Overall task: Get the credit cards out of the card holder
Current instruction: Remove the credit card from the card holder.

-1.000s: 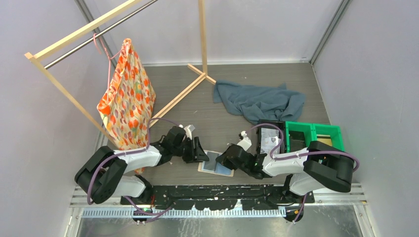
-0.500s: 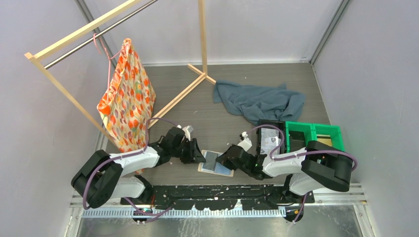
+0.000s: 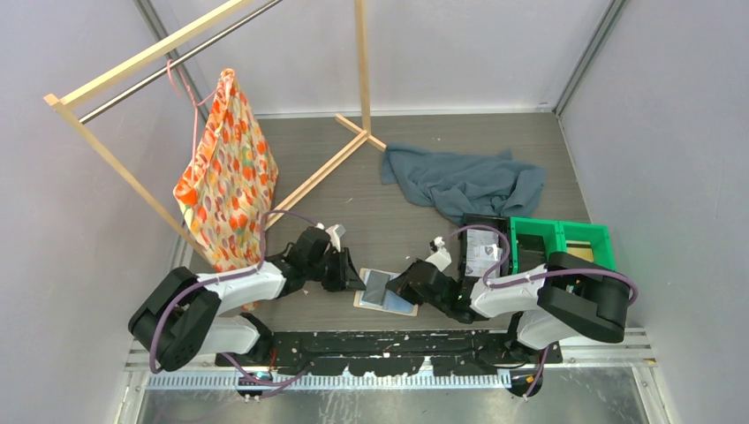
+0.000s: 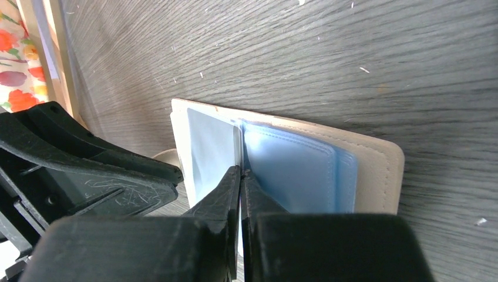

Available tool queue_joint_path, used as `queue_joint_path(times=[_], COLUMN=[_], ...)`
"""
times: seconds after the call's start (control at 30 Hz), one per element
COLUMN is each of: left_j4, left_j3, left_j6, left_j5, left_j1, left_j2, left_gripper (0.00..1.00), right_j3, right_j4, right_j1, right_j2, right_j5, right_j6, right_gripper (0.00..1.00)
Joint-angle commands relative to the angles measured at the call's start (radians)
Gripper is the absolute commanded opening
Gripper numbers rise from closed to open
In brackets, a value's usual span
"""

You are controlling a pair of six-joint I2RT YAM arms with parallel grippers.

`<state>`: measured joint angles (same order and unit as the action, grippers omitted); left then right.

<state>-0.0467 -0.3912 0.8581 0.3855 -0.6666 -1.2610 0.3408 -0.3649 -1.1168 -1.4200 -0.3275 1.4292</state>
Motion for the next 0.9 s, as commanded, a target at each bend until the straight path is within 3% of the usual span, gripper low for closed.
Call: queue_joint_path(times=[0.0, 0.67, 0.77, 0.87], left_j4=[-0.086, -0.202, -0.212, -0.219], left_j3=[-0.005, -0.017, -0.026, -0.032], left_j6=[0.018, 0.045, 0.045, 0.046], left_j5=[0.032, 0.100, 0.107, 0.114], left_j1=[-0.003, -0.004, -0.004, -0.004], left_j2=[-0.038, -0.144, -0.174, -0.193], left_gripper=[0.24, 0.26, 0.05, 0.01], right_j3=[-0.049, -0.041, -0.042, -0.041], right_j4=[0.166, 0.186, 0.182, 0.188], right_j1=[0.006, 0.005, 0.005, 0.005], right_j2=[-0.007, 0.008, 0.006, 0.014], right_j5=[-0.023, -0.024, -0.022, -0.020], right_j6=[-0.029, -0.046, -0.049, -0.050], right_gripper=[0.06, 0.06, 0.06, 0.06])
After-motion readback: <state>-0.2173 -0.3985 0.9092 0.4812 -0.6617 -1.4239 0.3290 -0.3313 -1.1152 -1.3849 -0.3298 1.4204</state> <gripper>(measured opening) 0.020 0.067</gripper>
